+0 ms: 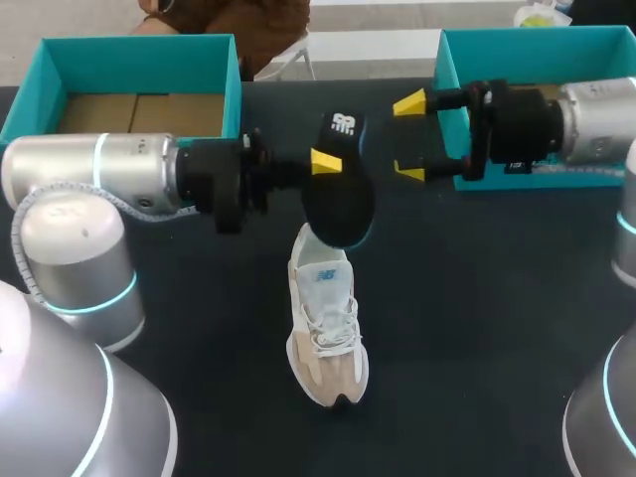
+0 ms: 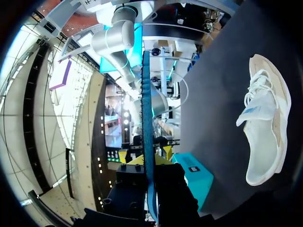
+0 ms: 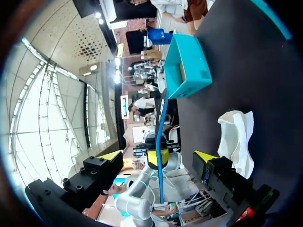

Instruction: Take the shoe out of the shoebox, open the shoe tongue, remove and reinsert the insole, then place the shoe into the shoebox

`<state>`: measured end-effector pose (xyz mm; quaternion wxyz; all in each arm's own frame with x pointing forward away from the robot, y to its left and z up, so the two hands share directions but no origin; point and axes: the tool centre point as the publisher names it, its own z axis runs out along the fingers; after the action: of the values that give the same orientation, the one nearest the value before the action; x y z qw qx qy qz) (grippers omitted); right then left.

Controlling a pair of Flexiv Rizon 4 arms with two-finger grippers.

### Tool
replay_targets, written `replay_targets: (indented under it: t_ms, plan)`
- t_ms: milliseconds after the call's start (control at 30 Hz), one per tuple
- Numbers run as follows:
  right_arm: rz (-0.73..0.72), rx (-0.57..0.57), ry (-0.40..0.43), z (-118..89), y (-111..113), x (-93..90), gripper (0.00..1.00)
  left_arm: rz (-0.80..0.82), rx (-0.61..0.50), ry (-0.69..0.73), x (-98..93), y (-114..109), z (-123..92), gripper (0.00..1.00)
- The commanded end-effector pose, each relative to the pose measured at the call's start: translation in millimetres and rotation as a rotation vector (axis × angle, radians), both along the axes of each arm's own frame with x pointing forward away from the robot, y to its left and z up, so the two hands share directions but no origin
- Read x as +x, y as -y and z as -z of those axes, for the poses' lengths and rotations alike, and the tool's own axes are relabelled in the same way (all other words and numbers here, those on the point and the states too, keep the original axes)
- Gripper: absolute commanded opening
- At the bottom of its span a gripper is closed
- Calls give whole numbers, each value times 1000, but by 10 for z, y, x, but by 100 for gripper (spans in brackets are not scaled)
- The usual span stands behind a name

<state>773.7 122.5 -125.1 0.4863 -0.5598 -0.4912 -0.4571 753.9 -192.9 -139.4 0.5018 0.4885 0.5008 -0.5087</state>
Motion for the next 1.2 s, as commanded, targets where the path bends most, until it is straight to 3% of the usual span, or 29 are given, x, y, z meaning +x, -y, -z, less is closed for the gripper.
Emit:
replay_targets:
  t_ms: [33,667,800,1033,1200]
  plan:
    - [38,-15,1,-51,188,-201,100,-6,-5,-2,-40,-198,-28,0]
    - [18,-13,-13,-21,217,-212,100,1,0,3,80,-192,-54,0]
    - [-33,12,92,13,331,-269,100,10,0,-1,92,-173,-69,0]
    - [-95,-11,87,53,453,-314,100,48,-5,-5,22,-83,-76,0]
    - [-67,39,143,55,574,-344,100,60,-18,-9,-33,-15,-84,0]
